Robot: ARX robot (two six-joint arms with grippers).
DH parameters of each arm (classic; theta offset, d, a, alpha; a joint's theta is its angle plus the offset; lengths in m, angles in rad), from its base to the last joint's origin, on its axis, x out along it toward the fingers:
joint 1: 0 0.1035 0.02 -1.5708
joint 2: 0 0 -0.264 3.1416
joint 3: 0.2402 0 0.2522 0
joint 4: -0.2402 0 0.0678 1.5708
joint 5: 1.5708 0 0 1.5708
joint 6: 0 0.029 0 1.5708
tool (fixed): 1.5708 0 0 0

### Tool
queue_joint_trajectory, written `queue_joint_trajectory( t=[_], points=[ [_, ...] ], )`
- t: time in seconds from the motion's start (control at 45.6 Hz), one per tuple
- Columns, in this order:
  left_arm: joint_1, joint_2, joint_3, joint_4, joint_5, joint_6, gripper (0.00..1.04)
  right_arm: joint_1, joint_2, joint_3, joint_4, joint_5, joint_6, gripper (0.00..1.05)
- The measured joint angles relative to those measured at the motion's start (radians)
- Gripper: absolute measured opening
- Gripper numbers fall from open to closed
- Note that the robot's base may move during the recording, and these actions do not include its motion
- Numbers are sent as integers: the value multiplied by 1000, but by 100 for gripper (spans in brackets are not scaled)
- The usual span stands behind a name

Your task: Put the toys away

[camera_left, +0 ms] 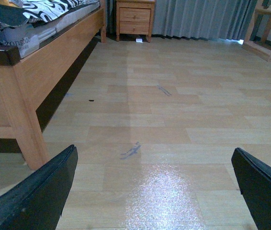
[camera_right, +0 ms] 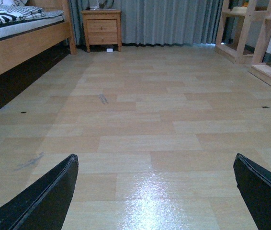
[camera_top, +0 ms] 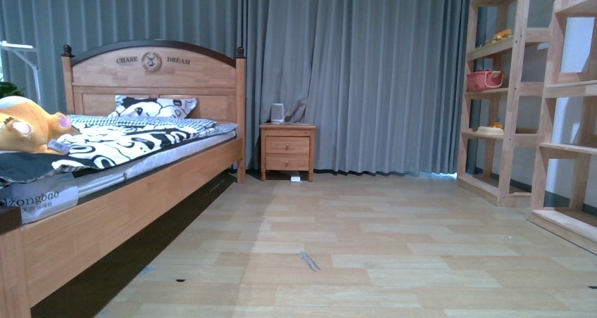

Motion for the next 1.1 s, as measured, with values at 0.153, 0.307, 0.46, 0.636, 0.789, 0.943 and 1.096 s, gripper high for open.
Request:
queue_joint_trajectory(
  t=[0.153, 0.307, 0.46, 0.636, 0.789, 0.943, 1.096],
  points=[
    [0, 0, 0, 0, 0, 0, 99, 0, 0, 0, 0, 0, 0, 99],
    [0, 0, 0, 0, 0, 0, 99, 0, 0, 0, 0, 0, 0, 99],
    [0, 0, 0, 0, 0, 0, 99, 0, 0, 0, 0, 0, 0, 99],
    [0, 0, 0, 0, 0, 0, 99, 0, 0, 0, 0, 0, 0, 99],
    [0, 0, 0, 0, 0, 0, 99, 0, 0, 0, 0, 0, 0, 99],
    [0, 0, 0, 0, 0, 0, 99, 0, 0, 0, 0, 0, 0, 99],
    [0, 0, 0, 0, 1, 0, 99, 0, 0, 0, 0, 0, 0, 99]
  ],
)
